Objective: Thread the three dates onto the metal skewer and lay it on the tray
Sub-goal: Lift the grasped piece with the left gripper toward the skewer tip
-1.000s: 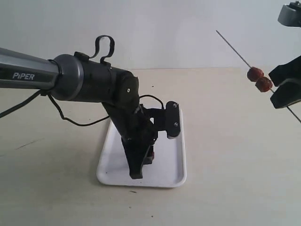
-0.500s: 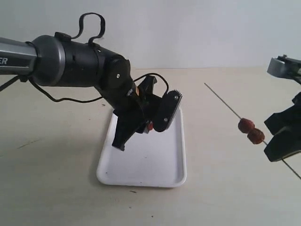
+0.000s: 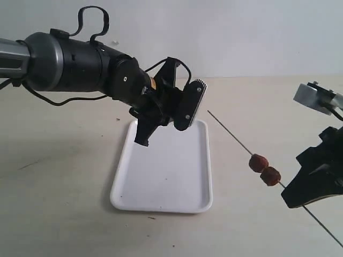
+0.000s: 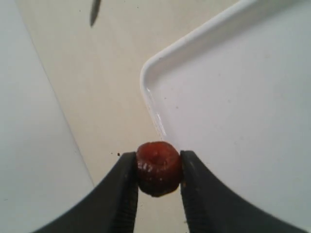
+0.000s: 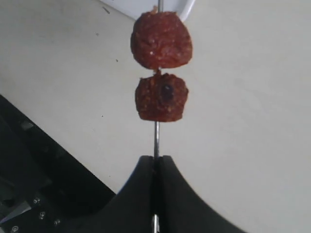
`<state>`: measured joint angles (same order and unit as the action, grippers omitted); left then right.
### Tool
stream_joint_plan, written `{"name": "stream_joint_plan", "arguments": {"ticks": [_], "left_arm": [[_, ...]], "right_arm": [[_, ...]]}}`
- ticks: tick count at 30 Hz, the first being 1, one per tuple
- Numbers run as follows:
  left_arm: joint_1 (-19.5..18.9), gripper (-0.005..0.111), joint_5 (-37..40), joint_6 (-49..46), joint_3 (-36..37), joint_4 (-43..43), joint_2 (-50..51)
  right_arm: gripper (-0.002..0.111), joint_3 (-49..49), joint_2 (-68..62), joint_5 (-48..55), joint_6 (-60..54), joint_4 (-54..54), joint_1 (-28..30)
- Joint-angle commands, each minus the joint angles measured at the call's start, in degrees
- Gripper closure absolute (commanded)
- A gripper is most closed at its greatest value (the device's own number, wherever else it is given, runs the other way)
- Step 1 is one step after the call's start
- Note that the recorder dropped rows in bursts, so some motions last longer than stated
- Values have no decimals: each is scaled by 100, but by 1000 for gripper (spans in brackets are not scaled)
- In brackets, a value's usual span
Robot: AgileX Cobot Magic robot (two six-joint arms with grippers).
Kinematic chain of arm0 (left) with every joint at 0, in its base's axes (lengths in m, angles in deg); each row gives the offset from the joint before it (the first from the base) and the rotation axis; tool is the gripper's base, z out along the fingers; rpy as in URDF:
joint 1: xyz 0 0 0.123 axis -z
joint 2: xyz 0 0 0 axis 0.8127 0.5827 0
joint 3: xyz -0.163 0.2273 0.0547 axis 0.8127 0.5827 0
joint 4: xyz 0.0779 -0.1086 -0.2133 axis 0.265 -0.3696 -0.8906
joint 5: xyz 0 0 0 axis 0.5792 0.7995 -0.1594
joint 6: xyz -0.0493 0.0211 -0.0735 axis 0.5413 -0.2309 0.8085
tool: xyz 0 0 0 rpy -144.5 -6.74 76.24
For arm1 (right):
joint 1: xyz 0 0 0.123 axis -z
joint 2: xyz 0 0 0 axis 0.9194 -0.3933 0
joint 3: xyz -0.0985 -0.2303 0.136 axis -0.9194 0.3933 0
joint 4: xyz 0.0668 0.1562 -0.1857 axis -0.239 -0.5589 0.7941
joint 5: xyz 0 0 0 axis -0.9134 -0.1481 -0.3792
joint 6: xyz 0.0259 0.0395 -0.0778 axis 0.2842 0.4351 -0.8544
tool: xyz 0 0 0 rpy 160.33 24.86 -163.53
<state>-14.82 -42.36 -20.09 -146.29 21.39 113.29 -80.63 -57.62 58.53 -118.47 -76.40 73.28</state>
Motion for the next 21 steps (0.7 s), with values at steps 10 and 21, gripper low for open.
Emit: {"name": "stream_joint_plan", "arguments": {"ticks": [10,21], "left_arm": [[104,76,-390,-244,11,-413,-65],[116,76,-146,-391,11,-650,-65]], "right_arm": [[108,19,26,149,-285,-167,-176],[108,19,26,15,-283,-91,-247]]}}
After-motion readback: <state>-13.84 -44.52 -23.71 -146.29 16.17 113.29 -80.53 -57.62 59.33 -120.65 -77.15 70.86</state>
